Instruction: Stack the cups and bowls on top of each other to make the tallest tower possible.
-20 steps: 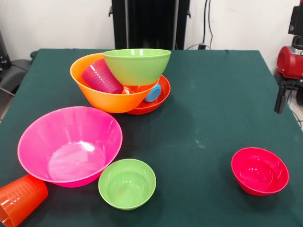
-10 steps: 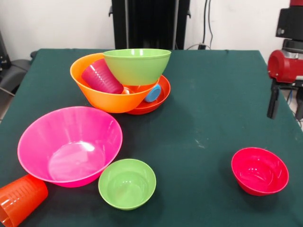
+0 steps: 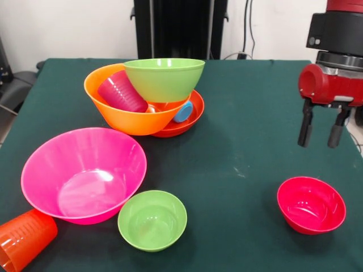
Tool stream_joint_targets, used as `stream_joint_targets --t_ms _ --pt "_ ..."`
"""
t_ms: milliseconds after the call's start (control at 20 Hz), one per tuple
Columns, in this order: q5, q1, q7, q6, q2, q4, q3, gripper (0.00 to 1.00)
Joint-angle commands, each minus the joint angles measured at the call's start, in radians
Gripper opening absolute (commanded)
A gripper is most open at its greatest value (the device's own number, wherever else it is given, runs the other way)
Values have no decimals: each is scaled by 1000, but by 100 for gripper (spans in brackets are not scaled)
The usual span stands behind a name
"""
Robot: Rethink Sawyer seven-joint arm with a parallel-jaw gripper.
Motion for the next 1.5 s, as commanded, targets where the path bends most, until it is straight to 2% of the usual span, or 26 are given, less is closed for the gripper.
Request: stream_joint_targets --t_ms 50,450,1100,1200,1350,1500 --pt "-125 26 -121 -15 79 -22 -36 100" --pt "-125 28 -93 -22 80 -31 -55 100" --pt "-165 54 -16 -92 111 -71 -130 100" --pt "-130 53 61 -95 106 -67 -150 100" --pt "-36 88 311 -49 86 -65 -245 100" --pt "55 95 425 -8 71 -56 -298 100"
